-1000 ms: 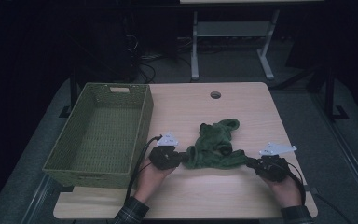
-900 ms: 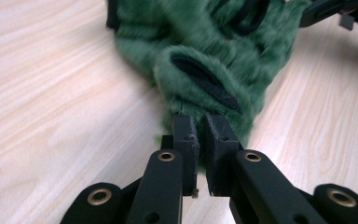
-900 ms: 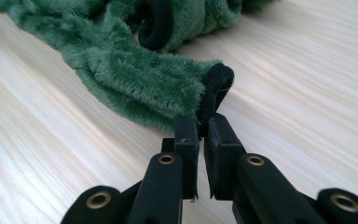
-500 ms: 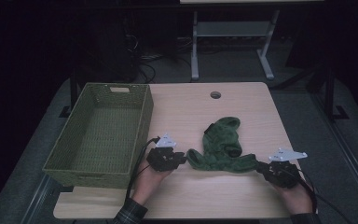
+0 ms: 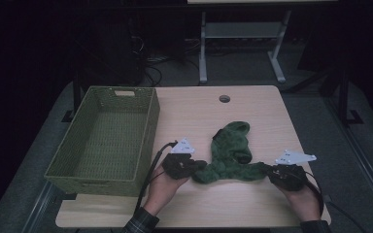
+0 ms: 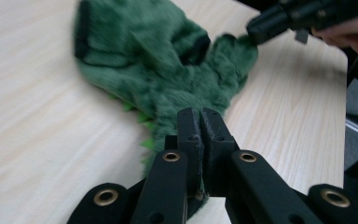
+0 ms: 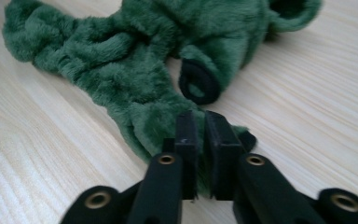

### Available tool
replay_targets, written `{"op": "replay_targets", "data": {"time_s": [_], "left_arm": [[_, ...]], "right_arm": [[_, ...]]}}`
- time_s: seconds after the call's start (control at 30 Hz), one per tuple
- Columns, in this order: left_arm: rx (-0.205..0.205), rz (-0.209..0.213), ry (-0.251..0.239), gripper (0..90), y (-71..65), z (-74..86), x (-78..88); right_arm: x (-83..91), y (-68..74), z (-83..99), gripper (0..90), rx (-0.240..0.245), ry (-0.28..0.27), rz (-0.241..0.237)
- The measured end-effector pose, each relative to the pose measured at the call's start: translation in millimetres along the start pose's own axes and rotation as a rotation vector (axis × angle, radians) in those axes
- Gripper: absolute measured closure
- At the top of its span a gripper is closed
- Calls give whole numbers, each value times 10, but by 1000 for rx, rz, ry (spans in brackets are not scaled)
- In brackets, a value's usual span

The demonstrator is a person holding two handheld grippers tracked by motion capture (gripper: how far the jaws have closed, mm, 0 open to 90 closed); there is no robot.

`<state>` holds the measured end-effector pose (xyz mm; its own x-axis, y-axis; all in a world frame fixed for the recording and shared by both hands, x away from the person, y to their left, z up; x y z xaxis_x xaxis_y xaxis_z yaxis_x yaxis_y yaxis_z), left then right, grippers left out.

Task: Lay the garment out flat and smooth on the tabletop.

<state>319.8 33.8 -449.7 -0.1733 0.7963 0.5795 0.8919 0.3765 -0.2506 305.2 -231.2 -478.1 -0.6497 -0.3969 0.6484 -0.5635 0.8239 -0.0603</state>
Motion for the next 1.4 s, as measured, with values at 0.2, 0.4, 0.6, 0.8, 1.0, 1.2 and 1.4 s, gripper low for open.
{"op": "replay_targets", "data": {"time_s": [0.2,0.4,0.6,0.8,1.0,1.2,1.4], "left_arm": [[10,20,91,882,-6,207,-286],[30,-38,146,894,171,375,-324],[64,-61,161,896,321,466,-250],[65,-46,172,897,278,523,-189],[75,-4,186,897,191,627,-85],[86,36,201,896,48,729,0],[83,47,212,893,-35,771,62]], "right_arm": [[-167,-24,-3,896,15,49,-25],[-270,-27,98,897,29,121,-35],[-314,-36,158,899,27,159,-36],[-226,11,233,900,13,160,-46],[-107,126,322,899,8,163,-69],[-3,269,402,899,19,152,-92],[63,382,447,878,33,146,-111]]}}
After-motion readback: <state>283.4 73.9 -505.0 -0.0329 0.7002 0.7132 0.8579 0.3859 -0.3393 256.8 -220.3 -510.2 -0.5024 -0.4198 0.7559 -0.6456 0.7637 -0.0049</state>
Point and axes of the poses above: each handheld gripper's, and its own axes: x roughly backward along the jaws, z roughly out of its underside, y roughly to its left, the point moved 6 cm from there along -x, roughly forward along the jaws, and after that the axes turned 7 degrees about z, right-handed, at the moved point
